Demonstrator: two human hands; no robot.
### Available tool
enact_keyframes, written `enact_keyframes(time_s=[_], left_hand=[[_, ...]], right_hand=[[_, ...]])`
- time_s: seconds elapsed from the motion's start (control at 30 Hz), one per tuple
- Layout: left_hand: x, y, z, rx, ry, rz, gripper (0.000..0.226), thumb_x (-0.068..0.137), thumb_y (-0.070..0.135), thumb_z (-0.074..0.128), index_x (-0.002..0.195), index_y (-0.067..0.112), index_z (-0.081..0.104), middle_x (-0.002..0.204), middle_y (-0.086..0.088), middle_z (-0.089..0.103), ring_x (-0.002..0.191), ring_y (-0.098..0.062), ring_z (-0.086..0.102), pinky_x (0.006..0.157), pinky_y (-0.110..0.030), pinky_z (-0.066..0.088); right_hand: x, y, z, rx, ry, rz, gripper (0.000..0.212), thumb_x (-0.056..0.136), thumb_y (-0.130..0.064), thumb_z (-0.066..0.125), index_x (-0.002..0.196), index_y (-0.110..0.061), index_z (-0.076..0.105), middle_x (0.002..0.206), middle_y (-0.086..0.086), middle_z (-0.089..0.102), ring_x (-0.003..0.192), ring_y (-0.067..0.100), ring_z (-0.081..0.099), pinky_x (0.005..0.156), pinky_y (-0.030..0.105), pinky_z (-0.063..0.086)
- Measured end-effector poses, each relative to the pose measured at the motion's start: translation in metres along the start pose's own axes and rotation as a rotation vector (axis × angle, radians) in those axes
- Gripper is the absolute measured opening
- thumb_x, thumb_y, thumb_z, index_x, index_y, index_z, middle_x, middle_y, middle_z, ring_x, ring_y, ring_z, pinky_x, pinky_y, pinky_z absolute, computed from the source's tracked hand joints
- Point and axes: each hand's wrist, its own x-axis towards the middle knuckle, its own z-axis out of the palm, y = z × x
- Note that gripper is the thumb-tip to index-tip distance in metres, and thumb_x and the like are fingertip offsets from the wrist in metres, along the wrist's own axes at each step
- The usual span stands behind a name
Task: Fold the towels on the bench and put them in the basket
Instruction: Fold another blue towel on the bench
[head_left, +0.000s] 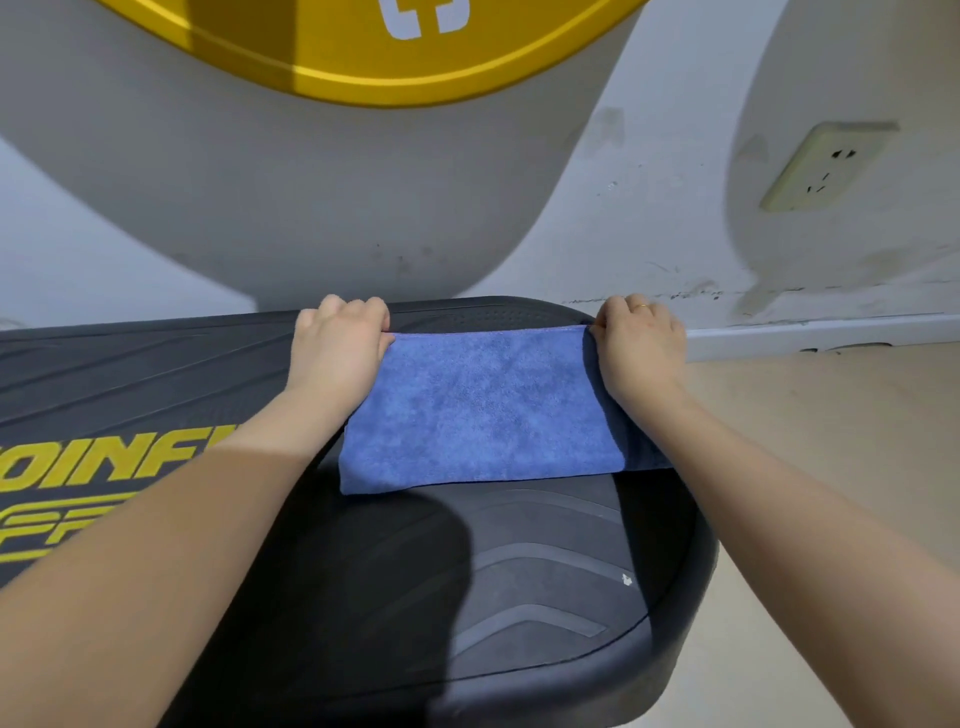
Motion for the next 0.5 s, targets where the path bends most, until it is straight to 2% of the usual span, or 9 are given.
enact_keyframes(time_s=[0.07,0.13,0.2,0.23,0.27,0.3,0.4,0.5], left_hand=[[-0.007,0.007,-0.005,-0.005,0.102,0.043,0.017,0.087,0.009,0.054,0.104,0.009,0.058,0.104,-0.012,0.058,0.101,-0.034,0.049,0.084,-0.043,0.037],[-0.025,0.02,-0.009,0.043,0.182,0.264,0.015,0.075,0.004,0.063,0.088,0.011,0.063,0.087,-0.011,0.059,0.081,-0.032,0.056,0.067,-0.037,0.043],[-0.048,0.025,-0.007,0.154,0.145,0.529,0.004,0.073,0.016,0.058,0.069,0.014,0.06,0.069,-0.006,0.055,0.061,-0.027,0.054,0.051,-0.031,0.039],[-0.058,0.024,-0.006,0.183,0.101,0.55,0.016,0.076,0.023,0.052,0.066,0.013,0.059,0.066,-0.005,0.053,0.057,-0.026,0.053,0.048,-0.03,0.037],[-0.069,0.022,-0.007,0.155,0.053,0.475,0.024,0.079,0.029,0.047,0.067,0.012,0.059,0.066,-0.005,0.053,0.057,-0.025,0.054,0.047,-0.03,0.039],[-0.079,0.019,-0.01,0.05,0.003,0.319,0.027,0.083,0.033,0.047,0.073,0.011,0.059,0.071,-0.005,0.054,0.061,-0.026,0.055,0.05,-0.032,0.042],[-0.1,0.009,-0.019,-0.396,-0.097,-0.266,0.028,0.092,0.035,0.053,0.1,0.009,0.049,0.093,-0.005,0.048,0.084,-0.026,0.052,0.07,-0.038,0.043],[-0.11,0.009,-0.019,-0.654,-0.185,-0.463,0.034,0.086,0.035,0.061,0.101,0.011,0.043,0.088,-0.006,0.051,0.085,-0.026,0.052,0.07,-0.031,0.036]], right_hand=[[-0.013,-0.015,0.0,-0.012,0.108,-0.078,0.02,0.089,-0.007,0.047,0.107,-0.003,0.055,0.123,0.018,0.053,0.119,0.035,0.044,0.104,0.041,0.025],[-0.034,-0.038,0.0,0.059,0.165,-0.269,0.02,0.081,-0.004,0.053,0.1,-0.002,0.06,0.118,0.02,0.059,0.117,0.037,0.052,0.102,0.045,0.037],[-0.06,-0.062,0.005,0.133,0.102,-0.433,0.018,0.076,-0.006,0.057,0.092,-0.003,0.064,0.111,0.018,0.064,0.109,0.036,0.059,0.093,0.044,0.049],[-0.071,-0.07,0.007,0.162,0.038,-0.472,0.019,0.076,-0.007,0.057,0.093,-0.003,0.065,0.113,0.017,0.064,0.11,0.035,0.06,0.092,0.043,0.049],[-0.079,-0.076,0.009,0.191,-0.032,-0.485,0.022,0.08,-0.009,0.054,0.098,-0.003,0.065,0.119,0.017,0.061,0.115,0.035,0.057,0.095,0.044,0.046],[-0.085,-0.081,0.01,0.216,-0.089,-0.481,0.027,0.085,-0.011,0.05,0.107,-0.003,0.062,0.128,0.018,0.056,0.123,0.034,0.051,0.102,0.044,0.041],[-0.092,-0.081,0.006,0.223,-0.247,-0.415,0.045,0.098,-0.028,0.039,0.139,-0.008,0.039,0.154,0.011,0.026,0.144,0.026,0.021,0.117,0.039,0.015],[-0.097,-0.081,0.001,0.146,-0.311,-0.386,0.06,0.097,-0.044,0.034,0.149,-0.017,0.019,0.159,0.001,0.008,0.147,0.017,0.004,0.118,0.034,0.001]])
